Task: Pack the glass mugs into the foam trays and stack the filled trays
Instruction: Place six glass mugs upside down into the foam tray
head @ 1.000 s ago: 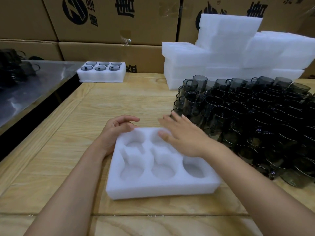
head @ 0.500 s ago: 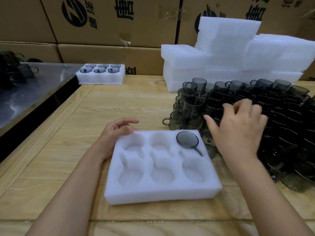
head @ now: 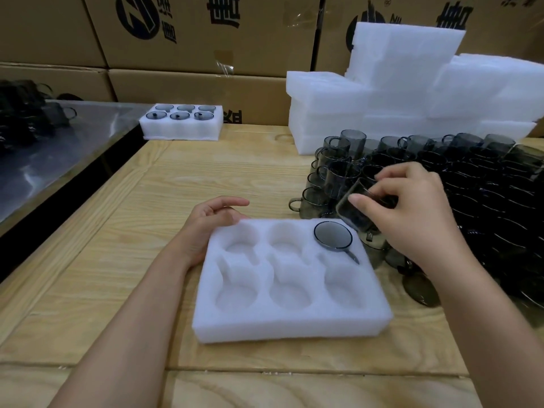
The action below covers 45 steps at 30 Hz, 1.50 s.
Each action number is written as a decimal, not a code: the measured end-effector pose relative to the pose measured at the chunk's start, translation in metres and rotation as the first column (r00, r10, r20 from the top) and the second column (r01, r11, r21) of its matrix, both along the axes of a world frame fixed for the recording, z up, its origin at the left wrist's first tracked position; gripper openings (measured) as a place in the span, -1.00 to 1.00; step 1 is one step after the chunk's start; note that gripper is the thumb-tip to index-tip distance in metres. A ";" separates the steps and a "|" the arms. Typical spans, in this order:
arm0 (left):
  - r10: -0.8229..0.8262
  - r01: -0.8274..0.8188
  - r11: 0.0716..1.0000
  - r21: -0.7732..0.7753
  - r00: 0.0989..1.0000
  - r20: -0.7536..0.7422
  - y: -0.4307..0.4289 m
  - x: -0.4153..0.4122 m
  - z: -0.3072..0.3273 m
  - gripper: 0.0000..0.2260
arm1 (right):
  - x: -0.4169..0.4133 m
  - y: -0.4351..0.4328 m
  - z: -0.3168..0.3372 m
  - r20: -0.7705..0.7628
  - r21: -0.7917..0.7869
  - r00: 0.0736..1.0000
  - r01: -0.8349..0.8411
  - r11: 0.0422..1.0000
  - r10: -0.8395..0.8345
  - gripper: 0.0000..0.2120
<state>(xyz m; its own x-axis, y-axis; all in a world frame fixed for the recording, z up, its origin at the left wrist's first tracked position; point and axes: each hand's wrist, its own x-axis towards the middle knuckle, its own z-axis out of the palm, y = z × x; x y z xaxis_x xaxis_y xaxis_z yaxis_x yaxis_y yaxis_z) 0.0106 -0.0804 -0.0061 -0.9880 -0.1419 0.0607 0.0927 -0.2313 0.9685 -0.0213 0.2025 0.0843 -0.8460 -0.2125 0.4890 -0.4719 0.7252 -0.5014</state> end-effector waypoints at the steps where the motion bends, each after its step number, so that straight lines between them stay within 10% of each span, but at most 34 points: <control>1: -0.001 0.001 1.000 -0.001 1.000 0.001 0.000 0.000 0.000 -0.68 | 0.003 -0.006 0.004 0.023 -0.051 0.999 -0.043 0.998 0.044 -0.73; 5: -0.005 0.005 1.000 -0.001 1.000 0.006 -0.001 0.000 -0.001 -0.68 | 0.006 -0.036 0.013 0.182 -0.286 0.958 -0.164 0.944 0.221 -0.54; 20: -0.007 0.008 1.000 -0.022 1.000 0.018 -0.002 0.000 0.000 -0.67 | -0.002 -0.080 0.002 0.370 0.281 0.893 -0.372 0.885 0.258 -0.55; 35: -0.001 0.010 0.989 -0.151 0.999 0.054 0.001 0.006 0.010 -0.71 | 0.008 -0.091 -0.031 0.045 0.466 0.970 -0.234 0.853 0.241 -0.50; 42: -0.041 -0.113 0.772 -0.625 0.973 -0.227 0.051 0.011 0.055 -0.76 | 0.008 -0.089 -0.040 0.065 0.518 0.951 -0.290 0.805 0.301 -0.56; 45: -0.263 0.020 0.397 -0.918 0.960 -0.093 0.083 0.006 0.052 -0.56 | 0.006 -0.088 -0.041 0.301 0.519 0.882 -0.470 0.714 0.363 -0.57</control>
